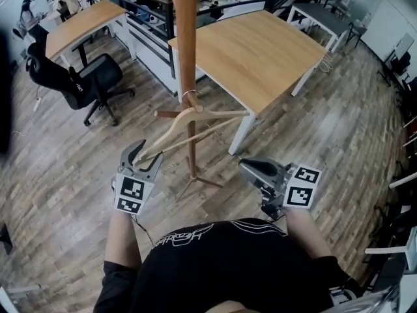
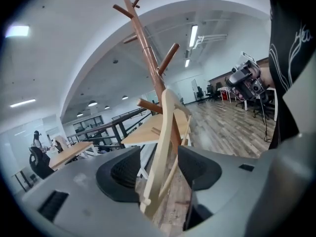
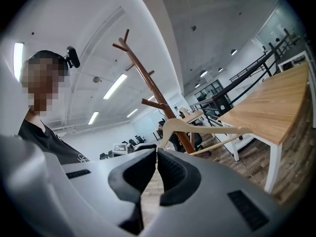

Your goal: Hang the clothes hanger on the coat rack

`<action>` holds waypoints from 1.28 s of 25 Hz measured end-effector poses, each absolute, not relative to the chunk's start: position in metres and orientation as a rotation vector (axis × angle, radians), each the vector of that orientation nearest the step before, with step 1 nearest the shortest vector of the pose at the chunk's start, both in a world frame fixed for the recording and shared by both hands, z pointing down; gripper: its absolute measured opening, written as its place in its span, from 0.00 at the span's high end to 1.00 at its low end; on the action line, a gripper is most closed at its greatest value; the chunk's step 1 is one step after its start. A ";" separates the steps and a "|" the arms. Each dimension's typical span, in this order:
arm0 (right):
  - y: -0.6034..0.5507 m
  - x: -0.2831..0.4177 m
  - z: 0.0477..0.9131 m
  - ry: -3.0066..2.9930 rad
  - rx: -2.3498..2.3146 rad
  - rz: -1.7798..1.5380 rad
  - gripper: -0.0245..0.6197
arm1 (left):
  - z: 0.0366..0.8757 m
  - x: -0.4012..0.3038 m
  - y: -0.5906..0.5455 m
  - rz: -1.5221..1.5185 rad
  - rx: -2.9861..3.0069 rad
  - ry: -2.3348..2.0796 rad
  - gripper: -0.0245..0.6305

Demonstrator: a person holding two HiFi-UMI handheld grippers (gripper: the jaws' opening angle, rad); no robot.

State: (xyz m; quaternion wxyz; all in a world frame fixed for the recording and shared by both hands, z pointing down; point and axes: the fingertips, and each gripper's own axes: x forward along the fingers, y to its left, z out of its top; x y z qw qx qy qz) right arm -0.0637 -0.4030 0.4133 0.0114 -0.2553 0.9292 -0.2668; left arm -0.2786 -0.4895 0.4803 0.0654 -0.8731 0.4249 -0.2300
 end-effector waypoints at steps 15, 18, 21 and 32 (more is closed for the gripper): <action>-0.352 -0.023 0.394 2.930 -0.647 -0.793 0.90 | 0.338 -0.234 -0.370 0.094 -2.724 1.545 0.77; -0.328 -0.010 0.388 2.946 -0.588 -0.782 0.90 | 0.331 -0.202 -0.334 0.148 -2.802 1.508 0.86; -0.301 0.004 0.383 2.954 -0.538 -0.775 0.90 | 0.336 -0.167 -0.299 0.093 -2.842 1.469 0.92; -0.210 0.052 0.373 2.952 -0.438 -0.714 0.90 | 0.350 -0.064 -0.192 0.167 -2.987 1.351 0.95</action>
